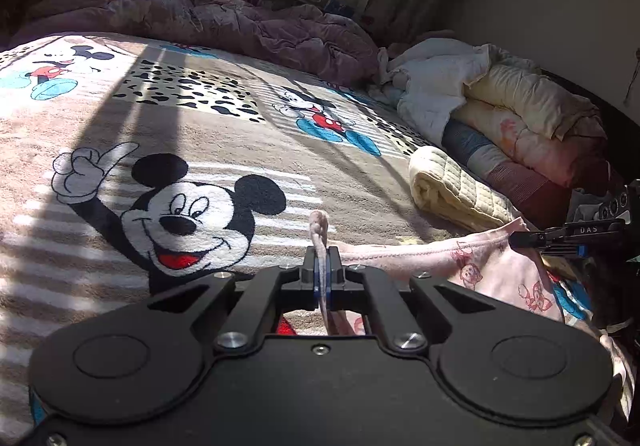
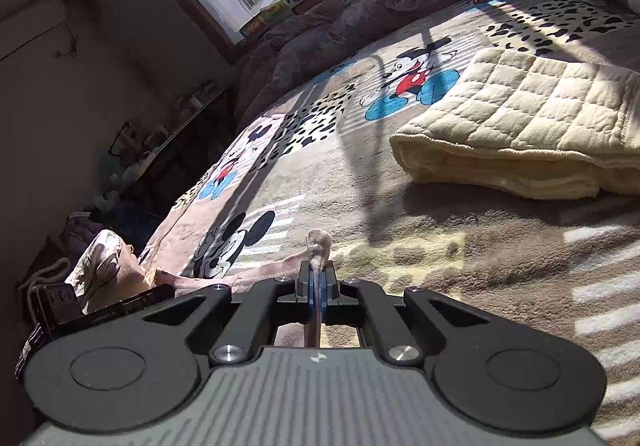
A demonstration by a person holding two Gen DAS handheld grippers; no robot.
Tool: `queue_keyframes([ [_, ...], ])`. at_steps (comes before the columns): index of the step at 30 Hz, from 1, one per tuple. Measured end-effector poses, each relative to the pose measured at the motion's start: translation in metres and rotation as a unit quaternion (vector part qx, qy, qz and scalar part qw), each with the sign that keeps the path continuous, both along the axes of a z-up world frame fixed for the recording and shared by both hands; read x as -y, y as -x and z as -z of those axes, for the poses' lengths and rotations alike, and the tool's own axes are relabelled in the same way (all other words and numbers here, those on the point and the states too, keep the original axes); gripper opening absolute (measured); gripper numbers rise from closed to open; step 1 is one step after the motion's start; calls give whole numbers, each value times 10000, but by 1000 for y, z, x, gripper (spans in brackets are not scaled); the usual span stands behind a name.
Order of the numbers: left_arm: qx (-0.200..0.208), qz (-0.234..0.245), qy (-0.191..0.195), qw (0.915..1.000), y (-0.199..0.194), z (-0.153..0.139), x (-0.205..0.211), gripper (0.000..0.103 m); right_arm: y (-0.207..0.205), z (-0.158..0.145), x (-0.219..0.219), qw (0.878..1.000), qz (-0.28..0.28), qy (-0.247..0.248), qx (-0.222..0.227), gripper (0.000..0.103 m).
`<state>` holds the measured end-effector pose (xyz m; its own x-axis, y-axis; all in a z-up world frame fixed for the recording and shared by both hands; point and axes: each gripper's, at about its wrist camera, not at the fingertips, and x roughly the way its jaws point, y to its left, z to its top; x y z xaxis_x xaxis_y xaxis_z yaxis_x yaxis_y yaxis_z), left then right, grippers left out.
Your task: Fold clothes
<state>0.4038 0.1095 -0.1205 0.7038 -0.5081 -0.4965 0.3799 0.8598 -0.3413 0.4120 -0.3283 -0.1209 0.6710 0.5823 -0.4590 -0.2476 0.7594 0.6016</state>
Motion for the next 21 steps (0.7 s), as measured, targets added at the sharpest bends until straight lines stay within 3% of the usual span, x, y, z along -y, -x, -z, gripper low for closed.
queue_keyframes([
  [5,-86,-64,-202,9997,-13,8,2,0,-17,26,0,9996,17,122,-253,5],
  [9,-313,-113,-656,9973,-17,22,11,0,-22,47,-2,9981,87,320,-511,5],
  [13,-458,-256,-695,9962,-19,28,8,2,-22,60,0,9970,212,304,-677,5],
  [17,-579,-506,-651,9949,-21,28,0,11,-19,67,17,9947,683,139,-755,6],
  [21,-609,-781,-685,9927,-21,24,-6,21,-18,67,31,9909,1009,315,-828,0],
])
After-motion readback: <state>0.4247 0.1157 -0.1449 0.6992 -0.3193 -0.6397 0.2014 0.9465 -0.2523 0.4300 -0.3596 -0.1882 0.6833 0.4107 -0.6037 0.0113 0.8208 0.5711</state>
